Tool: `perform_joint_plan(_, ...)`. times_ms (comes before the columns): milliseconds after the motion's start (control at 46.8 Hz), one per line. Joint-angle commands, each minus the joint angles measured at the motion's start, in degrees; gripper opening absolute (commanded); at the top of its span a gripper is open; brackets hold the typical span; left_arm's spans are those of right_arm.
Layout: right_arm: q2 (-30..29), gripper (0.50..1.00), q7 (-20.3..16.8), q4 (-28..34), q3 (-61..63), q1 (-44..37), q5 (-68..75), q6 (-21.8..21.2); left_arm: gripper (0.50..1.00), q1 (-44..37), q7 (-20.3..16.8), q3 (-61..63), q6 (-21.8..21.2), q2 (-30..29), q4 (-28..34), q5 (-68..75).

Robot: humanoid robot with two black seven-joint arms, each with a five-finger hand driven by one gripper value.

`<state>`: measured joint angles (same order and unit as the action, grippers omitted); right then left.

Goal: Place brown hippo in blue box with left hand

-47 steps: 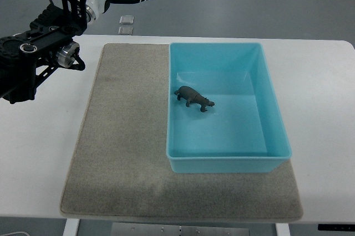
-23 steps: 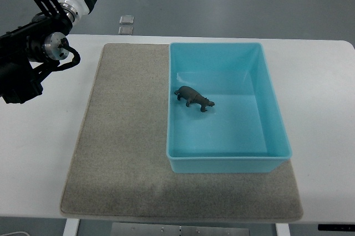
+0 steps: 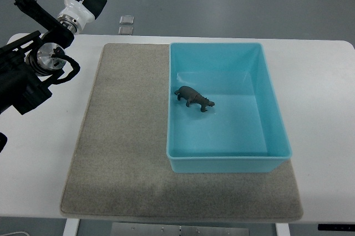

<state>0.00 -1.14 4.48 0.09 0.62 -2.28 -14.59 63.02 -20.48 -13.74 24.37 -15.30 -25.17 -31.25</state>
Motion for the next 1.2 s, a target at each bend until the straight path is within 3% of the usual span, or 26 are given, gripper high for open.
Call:
perform_joint_plan(0,0.0,0.936,0.0,0.0,0.0,0.0,0.0,0.0,1.000,-0.1,0.0,-0.2,0.2,0.5,0.4,-0.1)
perform_joint_plan(150,0.0,0.936,0.0,0.0,0.0,0.0,0.0,0.0,1.000,-0.4,0.0,-2.2,-4.7,1.3,0.3,-0.1)
perform_joint_plan(342,0.0,0.936,0.0,0.0,0.0,0.0,0.0,0.0,1.000,-1.1,0.6,-6.7,-5.8,2.4,0.4,-2.8)
perform_joint_plan(449,0.0,0.936,0.0,0.0,0.0,0.0,0.0,0.0,1.000,-1.2,0.5,-7.0,-3.2,3.0,0.5,-3.0)
perform_joint_plan(599,0.0,0.936,0.0,0.0,0.0,0.0,0.0,0.0,1.000,-2.7,0.5,-7.0,9.2,4.1,2.1,-2.9)
perform_joint_plan(642,0.0,0.936,0.0,0.0,0.0,0.0,0.0,0.0,1.000,-3.2,0.5,-7.0,10.6,4.3,2.2,-2.5)
perform_joint_plan(920,0.0,0.936,0.0,0.0,0.0,0.0,0.0,0.0,1.000,-6.3,0.4,-10.2,8.2,1.2,-6.5,-1.7)
perform_joint_plan(1176,0.0,0.936,0.0,0.0,0.0,0.0,0.0,0.0,1.000,-6.2,0.4,-10.9,8.2,1.5,-5.4,-1.6)
